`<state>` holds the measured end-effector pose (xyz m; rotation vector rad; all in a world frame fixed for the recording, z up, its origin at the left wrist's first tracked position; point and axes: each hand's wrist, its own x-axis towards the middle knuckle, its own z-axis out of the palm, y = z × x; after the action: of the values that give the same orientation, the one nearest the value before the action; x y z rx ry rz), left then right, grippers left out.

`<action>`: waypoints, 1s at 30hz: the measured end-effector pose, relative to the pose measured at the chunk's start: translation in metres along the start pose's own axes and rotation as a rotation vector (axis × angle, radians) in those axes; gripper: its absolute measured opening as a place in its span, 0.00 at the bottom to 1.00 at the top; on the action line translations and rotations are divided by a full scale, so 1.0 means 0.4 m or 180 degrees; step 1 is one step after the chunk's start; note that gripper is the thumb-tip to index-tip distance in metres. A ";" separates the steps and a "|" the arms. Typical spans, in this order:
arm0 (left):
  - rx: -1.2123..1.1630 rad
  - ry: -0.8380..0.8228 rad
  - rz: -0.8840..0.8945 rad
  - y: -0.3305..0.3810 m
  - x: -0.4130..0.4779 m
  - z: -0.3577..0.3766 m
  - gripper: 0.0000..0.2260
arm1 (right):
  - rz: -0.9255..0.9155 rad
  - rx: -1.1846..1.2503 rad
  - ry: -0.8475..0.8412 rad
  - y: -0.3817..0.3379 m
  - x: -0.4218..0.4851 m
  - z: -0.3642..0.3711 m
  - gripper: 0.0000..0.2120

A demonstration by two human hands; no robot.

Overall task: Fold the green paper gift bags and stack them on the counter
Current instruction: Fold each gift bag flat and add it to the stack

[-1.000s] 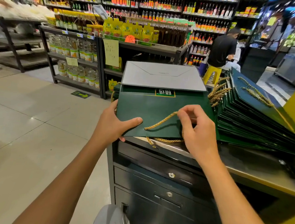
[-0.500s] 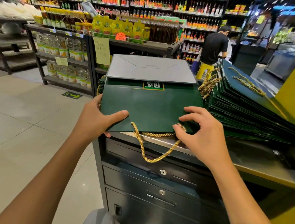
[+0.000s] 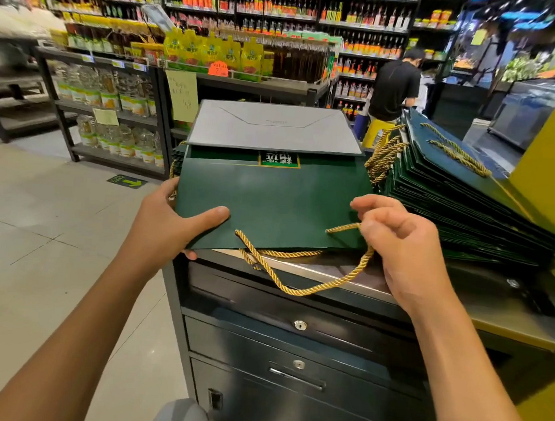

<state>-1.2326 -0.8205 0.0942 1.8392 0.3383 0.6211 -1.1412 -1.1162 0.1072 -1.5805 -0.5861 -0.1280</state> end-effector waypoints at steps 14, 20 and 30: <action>-0.0378 0.0073 -0.0089 -0.007 -0.004 -0.003 0.28 | -0.0220 0.0256 0.0135 -0.001 -0.005 0.003 0.09; -0.1124 -0.0112 -0.0353 0.010 -0.025 -0.016 0.15 | -0.0991 -0.2059 -0.0359 -0.014 -0.059 0.073 0.26; -0.1972 -0.0396 -0.0250 0.192 -0.088 -0.051 0.09 | -0.1710 -0.3383 -0.0582 -0.144 -0.049 0.177 0.39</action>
<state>-1.2783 -0.8493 0.1623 1.2551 0.1126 0.4840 -1.2020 -1.0551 0.1427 -2.4202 -1.1974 -0.8107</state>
